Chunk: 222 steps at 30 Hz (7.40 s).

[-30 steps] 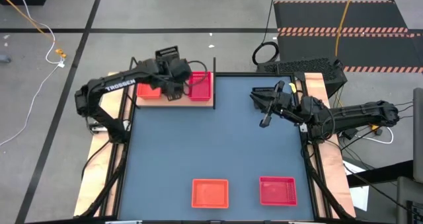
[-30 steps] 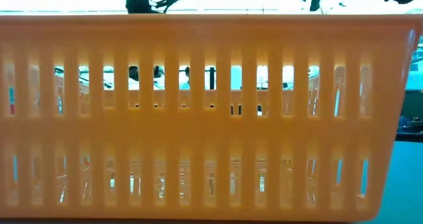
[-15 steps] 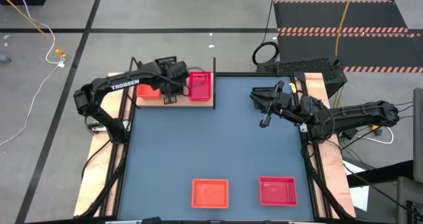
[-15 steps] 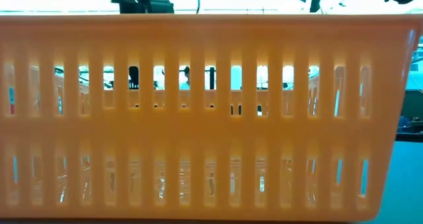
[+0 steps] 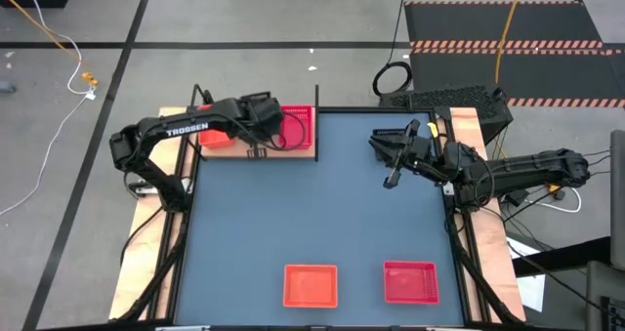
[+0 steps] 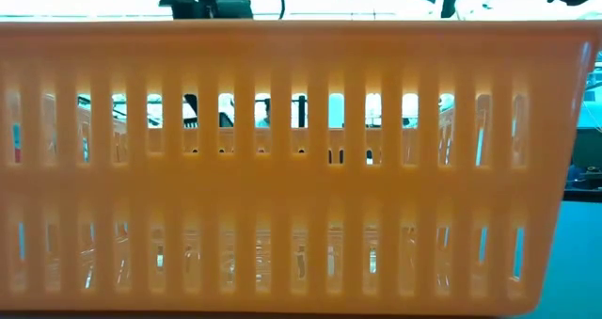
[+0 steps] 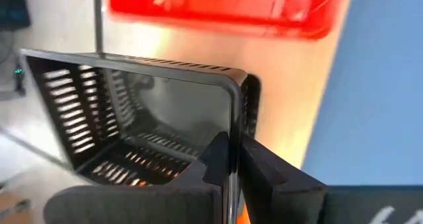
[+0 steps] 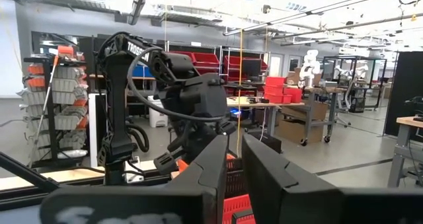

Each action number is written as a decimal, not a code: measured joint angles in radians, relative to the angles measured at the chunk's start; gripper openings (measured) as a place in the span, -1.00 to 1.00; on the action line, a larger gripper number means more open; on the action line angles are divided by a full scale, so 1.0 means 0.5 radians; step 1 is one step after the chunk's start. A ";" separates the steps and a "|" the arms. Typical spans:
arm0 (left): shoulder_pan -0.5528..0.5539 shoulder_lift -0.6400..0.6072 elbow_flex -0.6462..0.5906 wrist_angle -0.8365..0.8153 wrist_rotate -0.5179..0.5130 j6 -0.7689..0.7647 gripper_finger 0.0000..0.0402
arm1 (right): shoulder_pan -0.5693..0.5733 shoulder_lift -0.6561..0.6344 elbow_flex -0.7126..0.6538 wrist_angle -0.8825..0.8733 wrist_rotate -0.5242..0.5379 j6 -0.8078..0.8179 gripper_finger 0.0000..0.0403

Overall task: Stack baskets on shelf by color
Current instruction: Stack the bottom left black bin on top of the other black bin on the shelf, then stack the red bin on top of the other red bin on the shelf

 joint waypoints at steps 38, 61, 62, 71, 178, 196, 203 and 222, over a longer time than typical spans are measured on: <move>-0.066 0.059 0.003 -0.100 -0.058 -0.182 -0.71 | 0.000 0.000 0.000 -0.017 -0.001 -0.003 -0.78; 0.134 -0.100 0.145 -0.421 -0.307 -1.108 0.11 | 0.001 0.000 0.000 -0.078 -0.008 0.046 -0.78; 0.133 -0.122 0.118 -0.418 -0.255 -1.136 0.09 | 0.001 0.000 0.000 -0.083 -0.008 0.049 -0.78; -0.331 -0.205 -0.037 0.064 0.039 -0.934 -0.15 | 0.001 -0.059 -0.001 -0.197 -0.007 0.045 -0.78; -1.439 2.049 1.530 2.009 1.239 1.261 -0.32 | 0.301 -0.397 -0.001 -0.733 0.106 0.236 -0.77; -1.443 1.854 1.525 1.895 0.863 0.813 -0.89 | 0.302 -0.394 -0.001 -0.732 0.098 0.207 -0.77; -1.450 1.635 1.526 1.568 0.358 0.655 -0.96 | 0.302 -0.413 -0.001 -0.721 0.098 0.139 -0.77; -1.494 1.314 1.164 0.990 0.269 0.008 -0.96 | 0.302 -0.430 -0.001 -0.669 0.098 -0.009 -0.77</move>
